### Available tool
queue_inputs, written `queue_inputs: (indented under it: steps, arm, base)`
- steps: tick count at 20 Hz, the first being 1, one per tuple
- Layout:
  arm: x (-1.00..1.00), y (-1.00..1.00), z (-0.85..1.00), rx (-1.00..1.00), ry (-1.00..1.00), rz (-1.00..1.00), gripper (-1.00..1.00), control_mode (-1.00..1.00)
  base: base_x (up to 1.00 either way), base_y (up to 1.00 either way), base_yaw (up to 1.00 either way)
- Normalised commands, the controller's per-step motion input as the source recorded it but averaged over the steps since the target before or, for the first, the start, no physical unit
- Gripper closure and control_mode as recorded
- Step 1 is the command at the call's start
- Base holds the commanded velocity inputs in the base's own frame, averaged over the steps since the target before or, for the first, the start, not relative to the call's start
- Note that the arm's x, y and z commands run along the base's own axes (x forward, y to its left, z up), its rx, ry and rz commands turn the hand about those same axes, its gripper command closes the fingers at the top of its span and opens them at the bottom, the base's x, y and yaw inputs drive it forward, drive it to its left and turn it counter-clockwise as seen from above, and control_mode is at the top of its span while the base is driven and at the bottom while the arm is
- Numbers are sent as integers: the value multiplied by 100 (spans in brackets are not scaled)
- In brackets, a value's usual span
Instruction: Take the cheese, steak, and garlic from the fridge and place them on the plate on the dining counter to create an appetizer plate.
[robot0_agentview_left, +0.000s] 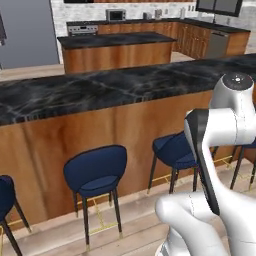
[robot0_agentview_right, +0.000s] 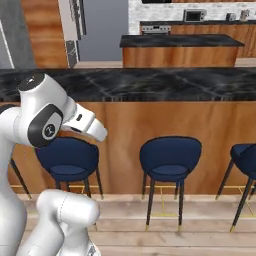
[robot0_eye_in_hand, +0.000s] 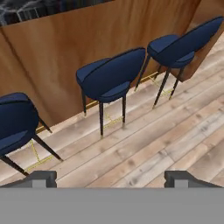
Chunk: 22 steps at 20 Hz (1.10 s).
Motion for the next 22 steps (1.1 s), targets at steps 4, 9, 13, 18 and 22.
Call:
queue_inputs:
  steps: [4,9,13,18,22]
  arm:
    - [0,0,0,0,0,0,-100,100]
    - [0,0,0,0,0,0,-100,100]
    - [0,0,0,0,0,0,-100,100]
    - [0,0,0,0,0,0,-100,100]
    - [0,0,0,0,0,0,-100,100]
  base:
    - [14,-100,-13]
    - [16,-100,-8]
    - [15,-100,-6]
    - [12,-100,-3]
    - [21,-100,0]
